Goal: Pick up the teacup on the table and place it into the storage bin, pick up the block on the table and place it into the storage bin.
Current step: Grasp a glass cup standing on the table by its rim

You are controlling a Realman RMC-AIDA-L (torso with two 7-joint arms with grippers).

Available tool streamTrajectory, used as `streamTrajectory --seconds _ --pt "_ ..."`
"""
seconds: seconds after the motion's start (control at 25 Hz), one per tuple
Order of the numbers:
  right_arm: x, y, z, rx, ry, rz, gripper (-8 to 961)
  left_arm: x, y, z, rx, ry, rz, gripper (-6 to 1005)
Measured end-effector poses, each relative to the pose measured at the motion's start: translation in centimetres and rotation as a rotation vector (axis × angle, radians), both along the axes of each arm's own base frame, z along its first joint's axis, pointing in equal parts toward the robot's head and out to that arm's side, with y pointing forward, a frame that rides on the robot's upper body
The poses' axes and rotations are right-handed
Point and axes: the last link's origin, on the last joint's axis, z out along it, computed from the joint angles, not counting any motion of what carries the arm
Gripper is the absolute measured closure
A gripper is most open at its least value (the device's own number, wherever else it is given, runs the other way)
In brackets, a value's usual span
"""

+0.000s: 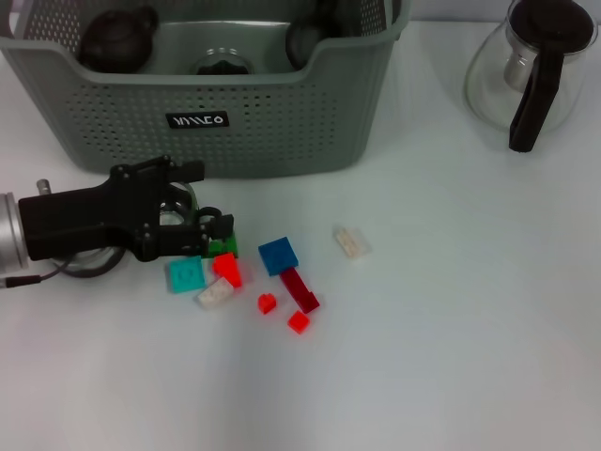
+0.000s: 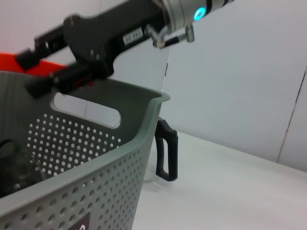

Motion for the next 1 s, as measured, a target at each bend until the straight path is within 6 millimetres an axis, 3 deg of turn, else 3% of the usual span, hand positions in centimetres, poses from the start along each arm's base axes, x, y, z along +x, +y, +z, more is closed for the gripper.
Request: streamTrajectory --seconds 0.08,0.2,0.4,0.6,1.0 --pt "-1.1 -0.2 0.7 0.005 0.038 0.019 355 0.0 0.0 0.1 0.003 -0.002 0.0 88" --pt "-2.3 -0.9 2.0 -0.007 0.108 0.04 356 0.0 0.1 0.3 0.007 0.0 -0.001 89" --pt "-2.8 -3.8 4.4 -0.093 0.247 0.105 356 -0.1 0.1 0.5 0.009 0.005 0.002 91" --pt "-1.1 -7.4 5.8 -0.203 0.343 0.167 356 -0.4 0.1 1.1 0.023 0.005 0.006 94" --pt "5.2 -13.8 6.5 -0.501 0.379 0.212 355 -1.0 -0.8 2.3 0.015 0.029 -0.003 98"
